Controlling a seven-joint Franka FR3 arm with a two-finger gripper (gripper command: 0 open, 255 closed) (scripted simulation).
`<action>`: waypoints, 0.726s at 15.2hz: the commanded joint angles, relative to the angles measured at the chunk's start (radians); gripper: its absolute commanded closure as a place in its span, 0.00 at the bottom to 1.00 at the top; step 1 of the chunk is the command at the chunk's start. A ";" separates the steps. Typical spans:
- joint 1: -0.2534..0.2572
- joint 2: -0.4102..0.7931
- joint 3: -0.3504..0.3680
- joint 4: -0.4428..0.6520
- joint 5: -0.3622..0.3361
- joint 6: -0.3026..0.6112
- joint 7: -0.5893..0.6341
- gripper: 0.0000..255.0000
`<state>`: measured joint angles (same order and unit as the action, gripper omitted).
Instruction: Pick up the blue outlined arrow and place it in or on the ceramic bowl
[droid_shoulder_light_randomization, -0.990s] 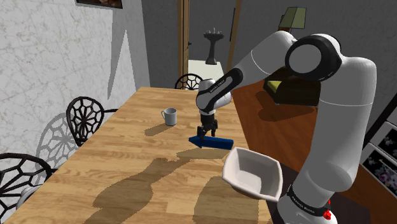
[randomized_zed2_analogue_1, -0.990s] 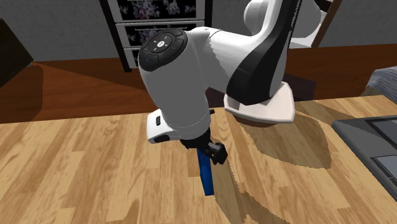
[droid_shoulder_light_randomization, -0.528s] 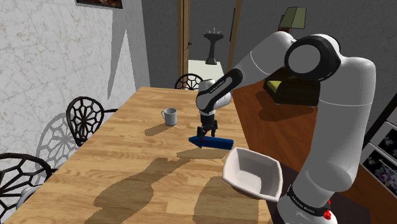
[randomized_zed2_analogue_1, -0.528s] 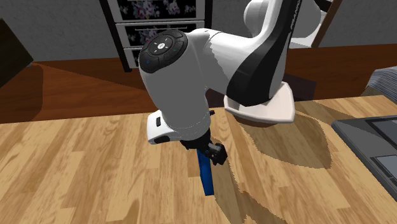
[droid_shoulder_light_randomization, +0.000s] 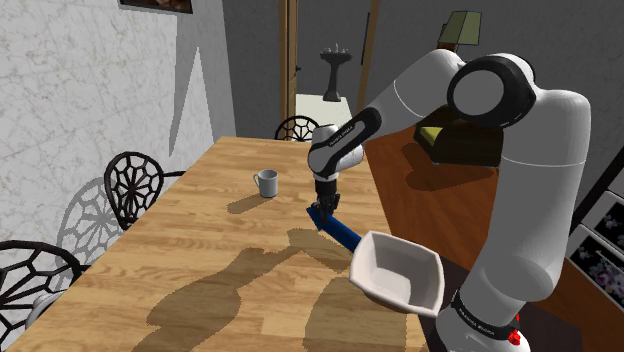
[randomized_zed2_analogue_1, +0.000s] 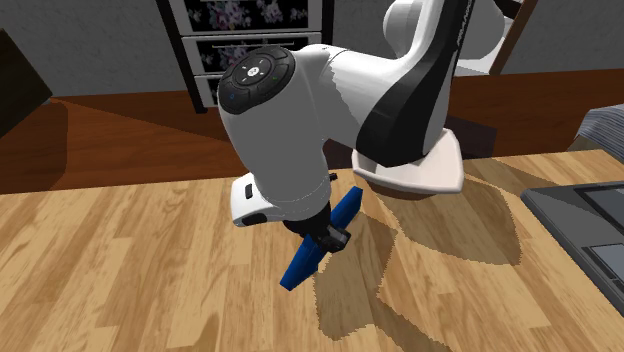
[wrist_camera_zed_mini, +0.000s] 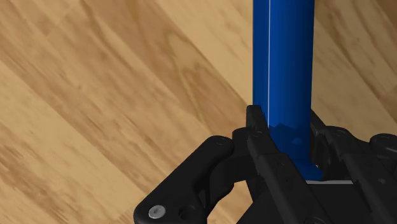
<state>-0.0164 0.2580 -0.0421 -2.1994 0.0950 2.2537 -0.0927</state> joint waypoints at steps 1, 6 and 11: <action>-0.001 0.002 -0.001 -0.001 0.000 0.001 0.000 1.00; 0.001 -0.039 -0.002 0.007 -0.006 -0.048 0.007 1.00; 0.001 -0.085 -0.004 0.022 -0.012 -0.109 0.013 1.00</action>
<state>-0.0161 0.1849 -0.0459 -2.1783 0.0845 2.1592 -0.0820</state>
